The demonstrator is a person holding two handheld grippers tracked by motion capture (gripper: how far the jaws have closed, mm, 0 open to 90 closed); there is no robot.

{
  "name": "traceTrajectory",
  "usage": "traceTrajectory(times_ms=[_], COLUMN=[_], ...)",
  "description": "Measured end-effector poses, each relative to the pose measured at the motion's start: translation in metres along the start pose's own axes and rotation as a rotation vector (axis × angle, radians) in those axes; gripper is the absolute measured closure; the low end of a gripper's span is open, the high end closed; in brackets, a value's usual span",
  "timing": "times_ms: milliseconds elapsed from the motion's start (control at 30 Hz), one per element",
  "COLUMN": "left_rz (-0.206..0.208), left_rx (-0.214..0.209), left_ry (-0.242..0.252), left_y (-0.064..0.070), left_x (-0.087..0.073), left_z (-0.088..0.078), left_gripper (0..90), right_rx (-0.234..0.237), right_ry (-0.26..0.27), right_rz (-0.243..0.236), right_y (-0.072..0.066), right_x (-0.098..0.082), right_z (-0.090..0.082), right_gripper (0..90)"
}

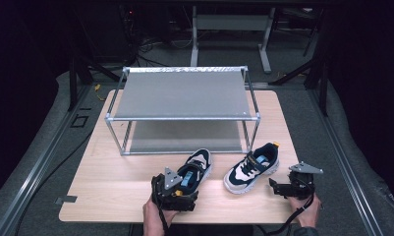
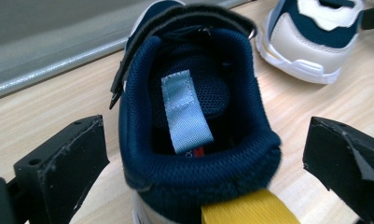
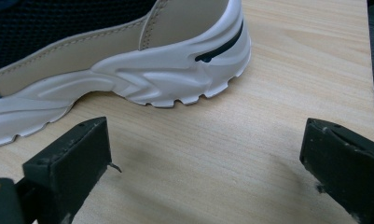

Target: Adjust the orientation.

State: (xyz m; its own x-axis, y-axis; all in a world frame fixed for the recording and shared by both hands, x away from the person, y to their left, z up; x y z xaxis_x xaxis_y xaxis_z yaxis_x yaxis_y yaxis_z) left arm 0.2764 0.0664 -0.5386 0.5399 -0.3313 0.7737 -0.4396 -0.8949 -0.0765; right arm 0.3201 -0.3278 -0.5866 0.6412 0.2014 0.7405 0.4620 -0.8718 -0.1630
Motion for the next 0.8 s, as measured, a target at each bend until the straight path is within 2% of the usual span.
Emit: traceTrajectory(times_ms=[133, 367, 467, 500, 533, 800], left_rz=[-0.009, -0.024, -0.027, -0.031, -0.031, -0.039], left_rx=[0.026, 0.047, 0.051, 0.05, 0.058, 0.073], left_ry=[-0.004, -0.011, -0.014, -0.013, -0.008, 0.006], left_y=[0.002, 0.005, 0.005, 0.005, 0.005, 0.006], left_x=[-0.001, -0.005, -0.006, -0.007, -0.008, -0.009], left_z=[0.009, 0.017, 0.019, 0.02, 0.021, 0.02], left_gripper=[0.0, 0.8, 5.9, 12.8, 15.1, 20.2], right_rx=[0.002, -0.006, -0.007, -0.005, -0.006, -0.008], right_ry=[0.002, 0.003, 0.004, 0.0, -0.001, -0.003], right_rz=[-0.002, -0.007, -0.006, -0.006, -0.006, -0.007], right_y=[0.0, 0.0, 0.0, 0.0, 0.0, 0.0], right_x=[0.0, 0.0, 0.0, 0.0, 0.0, 0.0], right_z=[0.0, 0.0, 0.0, 0.0, 0.0, -0.001], right_gripper=[1.6, 2.0, 2.1, 2.2, 2.2, 3.1])
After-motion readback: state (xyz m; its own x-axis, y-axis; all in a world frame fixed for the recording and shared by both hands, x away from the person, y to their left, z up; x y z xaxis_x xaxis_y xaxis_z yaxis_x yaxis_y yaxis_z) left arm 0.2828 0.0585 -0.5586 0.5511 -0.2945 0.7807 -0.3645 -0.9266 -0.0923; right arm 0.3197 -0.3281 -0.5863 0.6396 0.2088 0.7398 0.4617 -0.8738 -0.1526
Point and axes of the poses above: each handheld gripper's, and its own axes: z roughly forward along the jaws, x roughly out of its top, y roughly to its right, the point moved 3 cm from there along z, roughly forward along the jaws, and after that the axes turned 12 degrees about x, right-handed, at the moved point
